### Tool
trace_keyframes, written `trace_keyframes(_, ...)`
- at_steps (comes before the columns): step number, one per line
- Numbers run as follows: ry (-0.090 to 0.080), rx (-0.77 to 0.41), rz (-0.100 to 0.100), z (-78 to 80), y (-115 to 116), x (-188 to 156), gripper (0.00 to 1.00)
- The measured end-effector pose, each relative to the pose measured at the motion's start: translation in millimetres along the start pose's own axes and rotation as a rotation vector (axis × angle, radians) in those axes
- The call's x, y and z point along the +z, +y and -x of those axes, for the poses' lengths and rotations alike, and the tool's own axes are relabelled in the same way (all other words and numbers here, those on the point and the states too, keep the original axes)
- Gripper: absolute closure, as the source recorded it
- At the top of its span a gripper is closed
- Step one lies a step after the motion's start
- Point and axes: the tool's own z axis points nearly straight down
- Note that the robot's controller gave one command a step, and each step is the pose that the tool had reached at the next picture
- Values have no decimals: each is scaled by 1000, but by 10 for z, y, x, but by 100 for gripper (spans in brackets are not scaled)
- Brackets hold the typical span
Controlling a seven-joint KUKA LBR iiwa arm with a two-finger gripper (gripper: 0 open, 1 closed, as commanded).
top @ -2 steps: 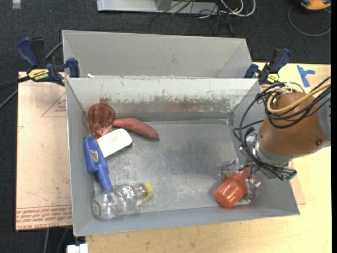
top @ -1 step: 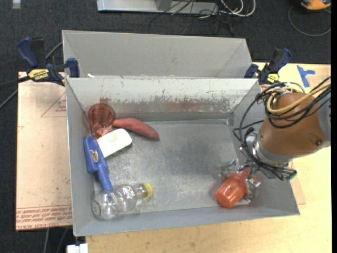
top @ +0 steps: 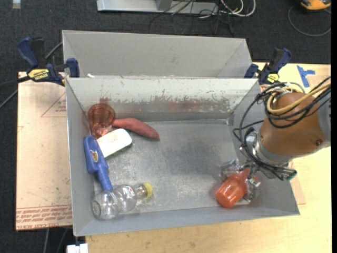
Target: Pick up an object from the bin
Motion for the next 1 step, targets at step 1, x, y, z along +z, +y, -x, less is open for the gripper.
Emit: trace_keyframes(1,0,0,0,0,0,0,100)
